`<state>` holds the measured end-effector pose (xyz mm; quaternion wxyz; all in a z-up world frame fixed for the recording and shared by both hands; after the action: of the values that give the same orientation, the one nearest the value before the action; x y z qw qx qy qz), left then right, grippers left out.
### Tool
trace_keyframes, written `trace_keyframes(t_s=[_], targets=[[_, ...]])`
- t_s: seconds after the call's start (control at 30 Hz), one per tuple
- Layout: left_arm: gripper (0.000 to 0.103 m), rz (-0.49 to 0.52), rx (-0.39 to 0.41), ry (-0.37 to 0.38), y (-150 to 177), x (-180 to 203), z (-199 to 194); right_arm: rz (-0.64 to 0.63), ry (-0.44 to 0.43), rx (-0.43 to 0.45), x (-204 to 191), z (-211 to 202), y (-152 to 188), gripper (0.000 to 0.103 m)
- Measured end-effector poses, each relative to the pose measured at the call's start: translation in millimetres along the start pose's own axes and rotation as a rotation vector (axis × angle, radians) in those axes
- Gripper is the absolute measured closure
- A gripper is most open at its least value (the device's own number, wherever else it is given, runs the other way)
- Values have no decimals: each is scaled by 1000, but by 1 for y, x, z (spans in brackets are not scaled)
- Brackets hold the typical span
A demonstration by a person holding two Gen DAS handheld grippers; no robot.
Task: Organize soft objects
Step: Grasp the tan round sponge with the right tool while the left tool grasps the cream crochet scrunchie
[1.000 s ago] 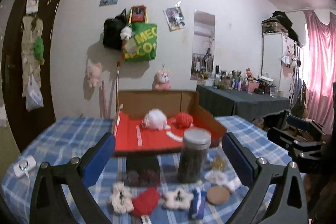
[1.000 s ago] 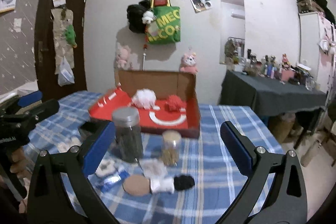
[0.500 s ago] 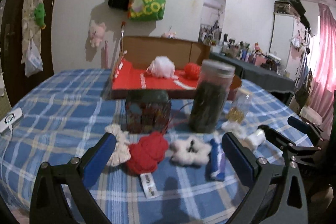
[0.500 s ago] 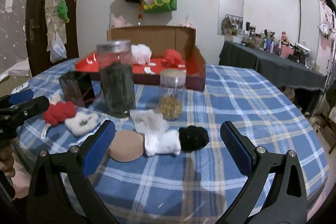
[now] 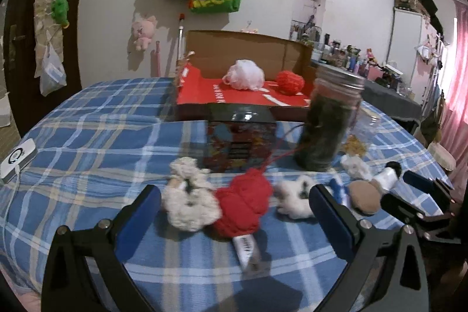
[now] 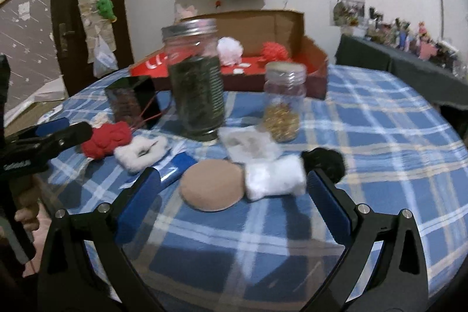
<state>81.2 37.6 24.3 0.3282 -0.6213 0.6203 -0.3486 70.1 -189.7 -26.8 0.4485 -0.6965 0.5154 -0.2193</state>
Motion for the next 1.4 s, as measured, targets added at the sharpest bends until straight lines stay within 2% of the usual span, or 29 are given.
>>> trace_keyframes(t_s=[0.27, 0.4, 0.5, 0.6, 0.73, 0.93, 0.97, 1.17, 1.27, 1.3, 1.4], targets=[[0, -10, -41, -56, -2, -35, 8, 82, -157, -47, -9, 9, 1, 1], [3, -22, -60, -43, -2, -47, 11, 69, -196, -51, -19, 8, 2, 4], [5, -28, -85, -26, -2, -53, 16, 44, -197, -70, -26, 13, 3, 15], [7, -20, -114, -28, 0, -53, 23, 25, -170, -73, -28, 18, 2, 15], [7, -18, -122, -23, -2, -54, 29, 26, -92, -113, -16, 30, -1, 17], [7, -17, -141, -18, -4, -59, 37, 19, -55, -138, -6, 38, -5, 41], [7, -26, -152, -14, -4, -61, 40, 16, -51, -141, -5, 38, -5, 42], [19, -67, -196, 52, -2, -66, 46, -60, -18, -163, -7, 38, -1, 43], [25, -39, -198, 63, -3, -66, 45, -123, 11, -160, -13, 37, 4, 43], [29, -26, -198, 64, -3, -65, 44, -132, 15, -157, -14, 37, 4, 43], [53, 6, -216, 68, -1, -63, 48, -130, -2, -153, -13, 38, 4, 51]])
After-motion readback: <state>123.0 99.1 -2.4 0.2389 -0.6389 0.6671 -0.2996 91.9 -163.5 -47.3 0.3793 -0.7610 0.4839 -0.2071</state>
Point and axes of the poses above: each gripper's, at about its wrist camera, not at the fingertips, and z roughly the way its jaws point, x to its right, y to its underside, the point moved 4 cm from there along z, roughly the way its jaws point, and after that the axes turned 7 degrees about -y, right-handed, at the moved point
